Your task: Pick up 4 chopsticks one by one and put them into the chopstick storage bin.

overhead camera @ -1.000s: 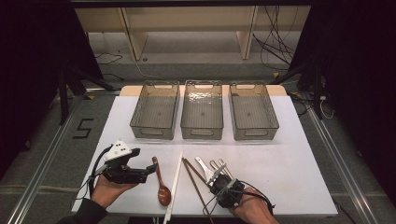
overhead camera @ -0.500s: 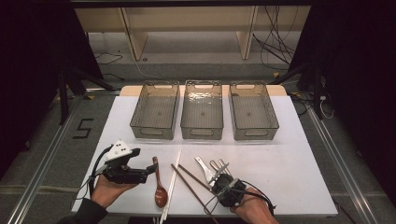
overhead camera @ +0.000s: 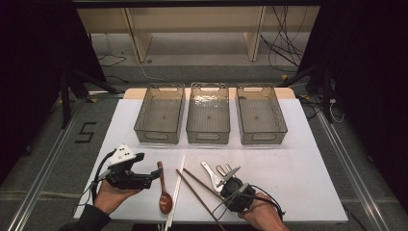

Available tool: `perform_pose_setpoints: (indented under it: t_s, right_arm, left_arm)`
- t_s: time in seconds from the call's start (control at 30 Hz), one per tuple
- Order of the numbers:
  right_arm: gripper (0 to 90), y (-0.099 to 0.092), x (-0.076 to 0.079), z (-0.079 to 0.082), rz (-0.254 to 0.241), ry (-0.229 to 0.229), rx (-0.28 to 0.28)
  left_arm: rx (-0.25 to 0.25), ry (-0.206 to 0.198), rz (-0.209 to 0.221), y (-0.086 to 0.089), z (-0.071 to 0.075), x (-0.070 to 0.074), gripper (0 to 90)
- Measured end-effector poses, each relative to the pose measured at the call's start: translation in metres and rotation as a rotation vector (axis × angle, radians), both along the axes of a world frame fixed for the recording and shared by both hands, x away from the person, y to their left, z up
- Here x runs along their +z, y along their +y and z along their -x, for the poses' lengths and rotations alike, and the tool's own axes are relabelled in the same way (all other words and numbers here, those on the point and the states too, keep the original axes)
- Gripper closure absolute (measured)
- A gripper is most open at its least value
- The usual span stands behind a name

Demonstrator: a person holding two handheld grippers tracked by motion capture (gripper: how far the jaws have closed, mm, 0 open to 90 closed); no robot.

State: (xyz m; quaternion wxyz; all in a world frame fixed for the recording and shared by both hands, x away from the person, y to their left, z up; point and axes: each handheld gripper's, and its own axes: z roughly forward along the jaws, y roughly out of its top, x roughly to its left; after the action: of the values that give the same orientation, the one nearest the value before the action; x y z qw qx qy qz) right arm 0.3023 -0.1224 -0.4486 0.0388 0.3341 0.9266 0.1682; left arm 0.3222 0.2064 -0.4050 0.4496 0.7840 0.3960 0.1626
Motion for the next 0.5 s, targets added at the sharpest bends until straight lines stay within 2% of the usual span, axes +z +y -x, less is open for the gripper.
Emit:
perform_pose_setpoints:
  t_s: [0.07,0.17,0.5]
  right_arm:
    - [86.3,0.0,0.002,0.0,-0.016,0.008,-0.002]
    - [86.4,-0.002,0.006,-0.001,-0.055,-0.008,-0.005]
    - [86.5,-0.009,0.019,-0.003,-0.117,-0.024,-0.02]
  left_arm:
    - [0.0,0.002,0.001,0.0,0.0,0.0,12.7]
    - [0.0,0.003,0.001,0.0,0.0,0.0,12.7]
    - [0.001,0.01,0.005,0.0,-0.001,0.0,12.7]
